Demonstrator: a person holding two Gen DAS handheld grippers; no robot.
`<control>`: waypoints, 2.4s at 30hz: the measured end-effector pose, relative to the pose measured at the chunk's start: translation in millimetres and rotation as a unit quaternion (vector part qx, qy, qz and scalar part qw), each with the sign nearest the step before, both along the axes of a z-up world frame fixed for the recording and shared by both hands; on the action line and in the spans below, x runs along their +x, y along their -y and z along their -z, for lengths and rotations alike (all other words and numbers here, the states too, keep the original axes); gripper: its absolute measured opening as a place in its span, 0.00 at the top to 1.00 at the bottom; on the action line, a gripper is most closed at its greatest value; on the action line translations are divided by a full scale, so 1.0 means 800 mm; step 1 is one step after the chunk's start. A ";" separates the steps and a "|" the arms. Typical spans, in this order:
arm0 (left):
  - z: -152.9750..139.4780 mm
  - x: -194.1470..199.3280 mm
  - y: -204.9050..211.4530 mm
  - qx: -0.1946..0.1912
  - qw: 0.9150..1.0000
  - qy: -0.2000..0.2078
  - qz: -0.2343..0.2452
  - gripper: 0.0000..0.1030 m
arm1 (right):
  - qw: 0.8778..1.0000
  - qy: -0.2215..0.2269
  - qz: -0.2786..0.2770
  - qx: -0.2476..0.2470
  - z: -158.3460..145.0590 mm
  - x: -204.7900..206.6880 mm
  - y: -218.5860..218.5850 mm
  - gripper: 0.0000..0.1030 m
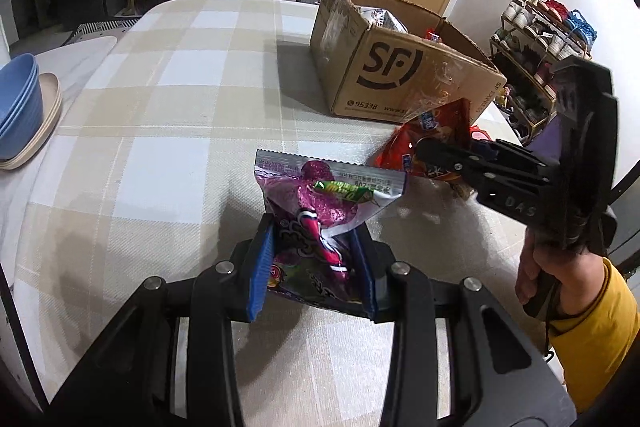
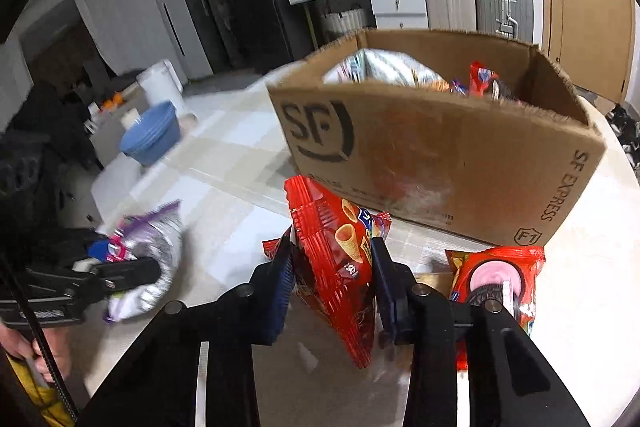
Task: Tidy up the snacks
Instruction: 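Grasp the red chip bag with the right gripper while the left holds the candy bag, then carry the candy bag and red chip bag over the box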
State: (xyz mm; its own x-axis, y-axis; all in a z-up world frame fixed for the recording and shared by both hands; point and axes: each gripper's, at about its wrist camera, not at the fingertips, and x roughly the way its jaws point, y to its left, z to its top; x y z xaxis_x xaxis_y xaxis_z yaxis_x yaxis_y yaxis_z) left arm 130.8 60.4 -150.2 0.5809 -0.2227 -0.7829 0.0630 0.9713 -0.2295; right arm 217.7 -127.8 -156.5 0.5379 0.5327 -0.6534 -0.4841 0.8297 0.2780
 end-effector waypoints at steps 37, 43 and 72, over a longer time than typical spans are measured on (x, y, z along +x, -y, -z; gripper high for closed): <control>-0.080 -0.098 0.047 -0.008 0.998 0.056 0.019 0.67 | 0.982 0.045 0.058 0.177 -0.069 -0.193 0.105 0.64; -0.091 -0.094 0.044 -0.009 0.998 0.060 0.025 0.67 | 0.979 0.061 0.058 0.183 -0.087 -0.185 0.111 0.64; -0.232 0.207 0.074 -0.027 0.990 0.116 0.082 0.67 | 0.986 0.087 0.062 0.132 -0.213 0.089 0.113 0.64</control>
State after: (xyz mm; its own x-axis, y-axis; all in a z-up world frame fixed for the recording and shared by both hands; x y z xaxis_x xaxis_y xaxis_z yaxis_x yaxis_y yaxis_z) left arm 296.8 1.5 35.4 0.6961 -0.3658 -0.6178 0.2747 0.9307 -0.2415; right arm 288.8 -218.5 13.5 0.7011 0.5944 -0.3939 -0.4423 0.7958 0.4137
